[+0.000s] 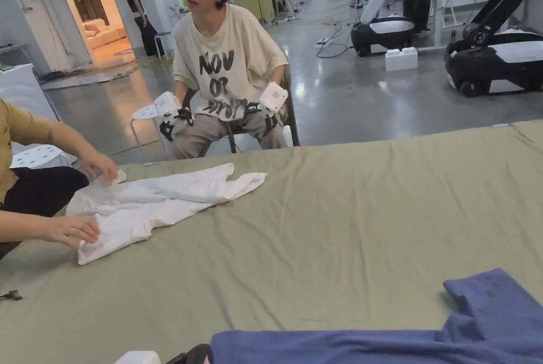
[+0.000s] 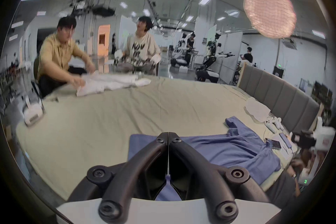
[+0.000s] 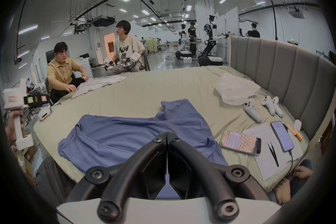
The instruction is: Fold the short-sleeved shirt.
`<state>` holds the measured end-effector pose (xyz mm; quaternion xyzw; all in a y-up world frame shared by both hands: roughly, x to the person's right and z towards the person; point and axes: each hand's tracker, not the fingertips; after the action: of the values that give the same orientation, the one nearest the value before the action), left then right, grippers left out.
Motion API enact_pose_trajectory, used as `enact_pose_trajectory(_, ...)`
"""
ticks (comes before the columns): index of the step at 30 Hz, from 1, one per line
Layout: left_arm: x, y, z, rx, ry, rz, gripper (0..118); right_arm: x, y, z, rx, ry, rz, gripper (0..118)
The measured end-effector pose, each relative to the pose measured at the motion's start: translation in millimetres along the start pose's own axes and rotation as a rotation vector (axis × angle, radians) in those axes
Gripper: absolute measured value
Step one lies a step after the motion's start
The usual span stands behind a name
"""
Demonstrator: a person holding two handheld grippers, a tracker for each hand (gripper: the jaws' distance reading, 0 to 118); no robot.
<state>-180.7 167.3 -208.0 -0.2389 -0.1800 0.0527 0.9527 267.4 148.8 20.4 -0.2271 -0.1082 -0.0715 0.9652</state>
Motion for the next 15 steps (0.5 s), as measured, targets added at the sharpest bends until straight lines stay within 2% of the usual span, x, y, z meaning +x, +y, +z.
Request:
enact_pose_trajectory(2, -19, 0, -44, -0.108, -0.007, 0.098, 8, 7, -7, -1, -0.016, -0.012, -0.029, 0)
enact_pose_trajectory(4, -32, -4, -86, -0.161, 0.022, 0.091, 42, 15, -13, -4, -0.043, -0.020, -0.061, 0)
enact_pose_trajectory(6, -39, -3, -131, -0.228, 0.072, 0.025, 70, 24, -18, -7, -0.076, -0.024, -0.094, 0)
enact_pose_trajectory(11, -57, -7, -214, -0.354, 0.132, 0.023, 71, 37, -30, -7, -0.124, -0.077, -0.103, 0)
enact_pose_trajectory(13, -64, -12, -234, -0.396, 0.151, 0.041, 68, 41, -34, -5, -0.141, -0.094, -0.111, 0)
enact_pose_trajectory(14, -66, -15, -242, -0.419, 0.169, 0.051, 61, 42, -36, -5, -0.153, -0.101, -0.117, 0)
enact_pose_trajectory(15, -68, -19, -250, -0.451, 0.168, 0.062, 40, 44, -38, -5, -0.167, -0.105, -0.120, 0)
